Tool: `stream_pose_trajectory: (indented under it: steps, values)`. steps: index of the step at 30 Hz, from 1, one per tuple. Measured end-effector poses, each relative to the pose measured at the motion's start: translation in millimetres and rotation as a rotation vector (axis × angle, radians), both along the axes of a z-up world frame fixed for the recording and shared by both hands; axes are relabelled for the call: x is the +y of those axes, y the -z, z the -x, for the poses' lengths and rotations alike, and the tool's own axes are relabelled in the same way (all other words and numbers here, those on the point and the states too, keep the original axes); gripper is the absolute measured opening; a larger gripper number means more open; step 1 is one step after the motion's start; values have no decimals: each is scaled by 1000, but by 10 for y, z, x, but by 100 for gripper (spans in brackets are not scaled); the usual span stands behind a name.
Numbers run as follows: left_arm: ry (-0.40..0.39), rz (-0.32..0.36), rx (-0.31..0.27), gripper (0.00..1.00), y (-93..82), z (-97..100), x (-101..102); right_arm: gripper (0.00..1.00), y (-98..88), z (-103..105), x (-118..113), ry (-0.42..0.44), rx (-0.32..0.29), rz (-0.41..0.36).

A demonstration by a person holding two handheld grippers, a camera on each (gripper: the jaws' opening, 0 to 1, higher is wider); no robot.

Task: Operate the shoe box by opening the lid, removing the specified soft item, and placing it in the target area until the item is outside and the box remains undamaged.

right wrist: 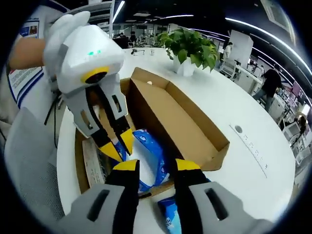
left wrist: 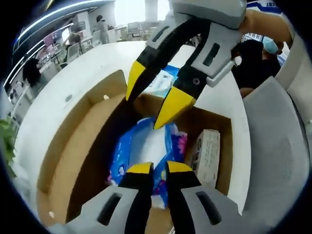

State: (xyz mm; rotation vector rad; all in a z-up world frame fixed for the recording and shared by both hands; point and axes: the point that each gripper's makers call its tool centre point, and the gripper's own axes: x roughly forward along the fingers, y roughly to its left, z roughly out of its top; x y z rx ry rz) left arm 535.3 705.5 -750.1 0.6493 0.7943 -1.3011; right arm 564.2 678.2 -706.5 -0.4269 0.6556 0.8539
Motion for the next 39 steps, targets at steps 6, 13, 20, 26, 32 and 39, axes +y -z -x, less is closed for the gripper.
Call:
stream_pose_trajectory:
  steps: [6,13,20,26,32,39]
  values:
    - [31,-27,-2,0,-4,45,83,24,69,-6,70,-9,20,10]
    - [29,-9,-18,0,-57,26,109,21,192,-61,143,-3,51,28]
    - [24,-2,-35,0,-89,24,126,11,301,-168,156,20,55,77]
    - [-6,13,-32,0,-142,19,156,0,412,-187,137,28,74,114]
    - [-39,41,-35,0,-224,24,206,0,302,-202,192,31,60,77]
    - [-61,64,-47,0,-329,52,255,0,150,-222,255,39,45,40]
